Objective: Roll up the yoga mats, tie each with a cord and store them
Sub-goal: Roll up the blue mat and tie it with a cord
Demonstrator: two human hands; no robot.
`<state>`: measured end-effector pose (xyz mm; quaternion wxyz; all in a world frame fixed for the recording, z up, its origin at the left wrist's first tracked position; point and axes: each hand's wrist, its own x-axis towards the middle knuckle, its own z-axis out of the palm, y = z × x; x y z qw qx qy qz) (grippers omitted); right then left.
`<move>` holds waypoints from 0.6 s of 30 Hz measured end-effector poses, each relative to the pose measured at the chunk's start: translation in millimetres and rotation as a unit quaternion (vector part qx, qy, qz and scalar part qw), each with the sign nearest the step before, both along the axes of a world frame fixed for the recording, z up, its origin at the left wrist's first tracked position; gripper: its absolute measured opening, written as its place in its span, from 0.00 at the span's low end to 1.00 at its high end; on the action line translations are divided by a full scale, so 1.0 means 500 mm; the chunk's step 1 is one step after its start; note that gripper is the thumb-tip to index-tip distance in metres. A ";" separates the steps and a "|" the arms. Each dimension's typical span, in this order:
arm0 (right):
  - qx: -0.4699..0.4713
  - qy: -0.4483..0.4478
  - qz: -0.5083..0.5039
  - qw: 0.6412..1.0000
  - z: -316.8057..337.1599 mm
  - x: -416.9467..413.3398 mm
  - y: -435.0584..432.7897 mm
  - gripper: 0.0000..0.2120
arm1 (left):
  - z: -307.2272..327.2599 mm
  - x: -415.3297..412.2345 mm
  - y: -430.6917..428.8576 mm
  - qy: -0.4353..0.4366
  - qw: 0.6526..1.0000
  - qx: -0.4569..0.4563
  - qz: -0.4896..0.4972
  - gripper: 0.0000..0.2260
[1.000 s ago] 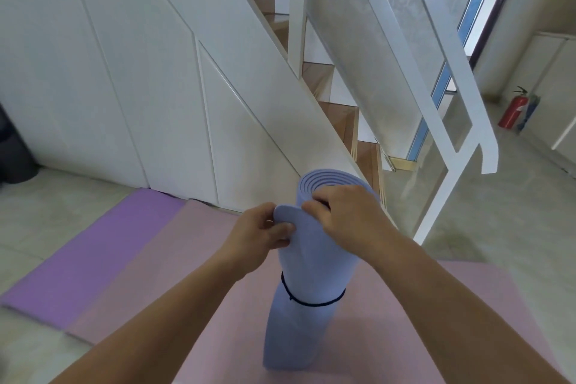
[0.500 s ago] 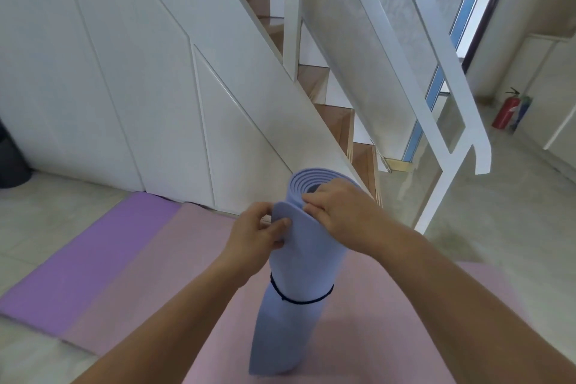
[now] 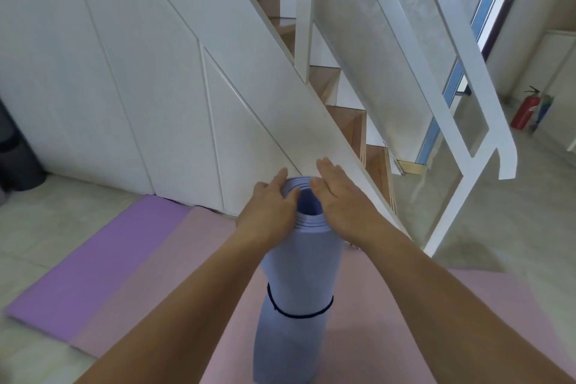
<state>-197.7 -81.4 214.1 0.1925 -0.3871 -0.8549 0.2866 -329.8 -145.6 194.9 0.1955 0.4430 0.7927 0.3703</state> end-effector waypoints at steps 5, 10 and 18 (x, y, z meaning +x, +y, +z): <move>0.038 -0.085 0.006 0.996 -0.017 -0.010 0.005 0.25 | -0.021 -0.003 -0.006 -0.099 0.992 0.073 -0.038 0.25; 0.038 -0.075 -0.007 0.996 -0.018 -0.027 -0.004 0.25 | -0.014 -0.013 -0.024 -0.153 0.983 0.098 -0.019 0.19; 0.002 -0.085 -0.102 0.991 -0.009 0.012 0.039 0.25 | -0.132 -0.002 -0.089 -0.378 0.921 0.088 -0.025 0.23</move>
